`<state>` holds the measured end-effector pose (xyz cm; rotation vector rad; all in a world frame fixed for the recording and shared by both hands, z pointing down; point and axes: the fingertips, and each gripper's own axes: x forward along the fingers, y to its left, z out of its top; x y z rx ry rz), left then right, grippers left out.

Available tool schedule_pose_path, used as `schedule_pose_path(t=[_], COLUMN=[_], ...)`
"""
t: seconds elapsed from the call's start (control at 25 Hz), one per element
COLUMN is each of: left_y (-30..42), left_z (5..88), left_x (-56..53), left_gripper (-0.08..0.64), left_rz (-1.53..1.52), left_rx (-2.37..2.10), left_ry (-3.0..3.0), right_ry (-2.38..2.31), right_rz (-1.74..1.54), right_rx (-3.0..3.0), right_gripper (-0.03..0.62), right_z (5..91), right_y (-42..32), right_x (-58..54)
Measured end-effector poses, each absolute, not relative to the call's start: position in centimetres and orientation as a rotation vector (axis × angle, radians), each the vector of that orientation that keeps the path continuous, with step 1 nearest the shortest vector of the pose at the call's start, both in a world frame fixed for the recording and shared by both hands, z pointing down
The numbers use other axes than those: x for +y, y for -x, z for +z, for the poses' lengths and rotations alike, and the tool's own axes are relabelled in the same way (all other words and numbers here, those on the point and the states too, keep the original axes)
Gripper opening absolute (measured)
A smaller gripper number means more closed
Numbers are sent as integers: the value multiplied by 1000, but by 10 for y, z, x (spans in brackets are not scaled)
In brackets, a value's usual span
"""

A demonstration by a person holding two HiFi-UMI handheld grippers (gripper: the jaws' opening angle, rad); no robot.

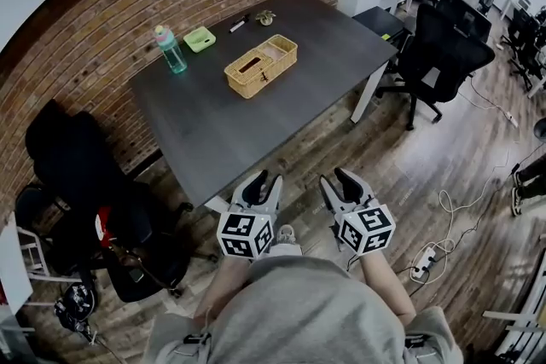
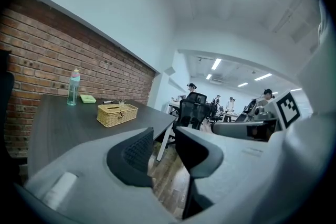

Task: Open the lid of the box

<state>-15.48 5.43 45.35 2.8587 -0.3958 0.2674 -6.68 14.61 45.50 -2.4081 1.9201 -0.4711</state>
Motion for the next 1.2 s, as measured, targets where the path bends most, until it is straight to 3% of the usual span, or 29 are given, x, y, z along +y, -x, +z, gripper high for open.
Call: schedule_pose_path(t=[0.6,1.2], left_y=[81,50], left_z=[459,466], left_x=[-48,-124], left_gripper=[158,161], left_rz=[301,294], left_rx=[-382,-443], left_ry=[-2868,-2833], right_ry=[2392,2379], right_rz=[-501,-501], right_rx=[1907,1951], right_gripper=[217,235], right_z=[456,462], right_y=[-12,-51], right_x=[44,-31])
